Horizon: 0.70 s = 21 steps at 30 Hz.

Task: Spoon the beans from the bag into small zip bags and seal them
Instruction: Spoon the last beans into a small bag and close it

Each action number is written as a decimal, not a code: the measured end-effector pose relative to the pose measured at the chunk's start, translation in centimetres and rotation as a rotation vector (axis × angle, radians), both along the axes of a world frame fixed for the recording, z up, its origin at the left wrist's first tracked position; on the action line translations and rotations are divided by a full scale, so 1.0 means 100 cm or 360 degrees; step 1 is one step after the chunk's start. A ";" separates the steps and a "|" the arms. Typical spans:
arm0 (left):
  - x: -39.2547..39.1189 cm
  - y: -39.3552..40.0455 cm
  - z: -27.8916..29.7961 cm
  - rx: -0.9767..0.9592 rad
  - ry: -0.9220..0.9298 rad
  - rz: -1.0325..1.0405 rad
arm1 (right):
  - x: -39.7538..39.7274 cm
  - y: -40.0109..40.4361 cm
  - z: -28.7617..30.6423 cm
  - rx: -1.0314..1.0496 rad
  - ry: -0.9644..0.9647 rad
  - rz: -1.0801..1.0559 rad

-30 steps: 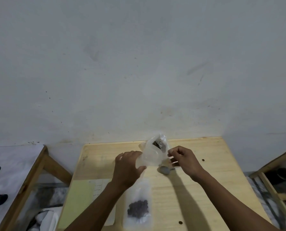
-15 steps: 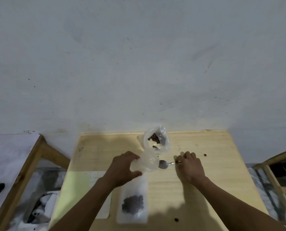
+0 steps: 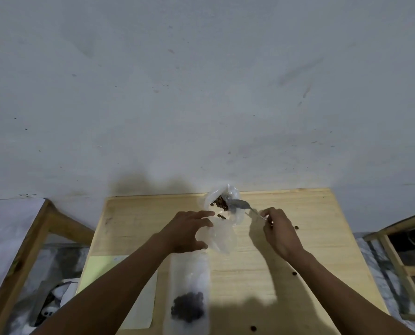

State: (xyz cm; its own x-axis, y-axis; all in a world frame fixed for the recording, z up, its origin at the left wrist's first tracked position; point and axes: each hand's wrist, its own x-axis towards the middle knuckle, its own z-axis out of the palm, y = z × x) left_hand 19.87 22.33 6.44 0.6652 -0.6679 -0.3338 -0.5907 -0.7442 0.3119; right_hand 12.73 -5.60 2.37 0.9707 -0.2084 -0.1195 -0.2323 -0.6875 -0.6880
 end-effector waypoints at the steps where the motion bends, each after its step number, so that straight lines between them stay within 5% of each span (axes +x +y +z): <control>1: 0.004 -0.003 -0.002 0.0010 0.0018 -0.0011 | 0.005 0.005 0.003 -0.0044 0.0032 0.0073; 7: 0.019 -0.012 -0.013 0.0009 0.0184 0.0062 | 0.025 0.026 0.010 -0.0160 0.0159 0.0158; 14: 0.001 0.000 -0.020 -0.0160 -0.0217 0.0013 | 0.017 0.032 0.005 0.0769 -0.0135 -0.0466; 21: -0.013 -0.001 -0.028 -0.0297 -0.0342 -0.0023 | 0.013 0.053 0.005 0.0223 -0.0418 -0.0143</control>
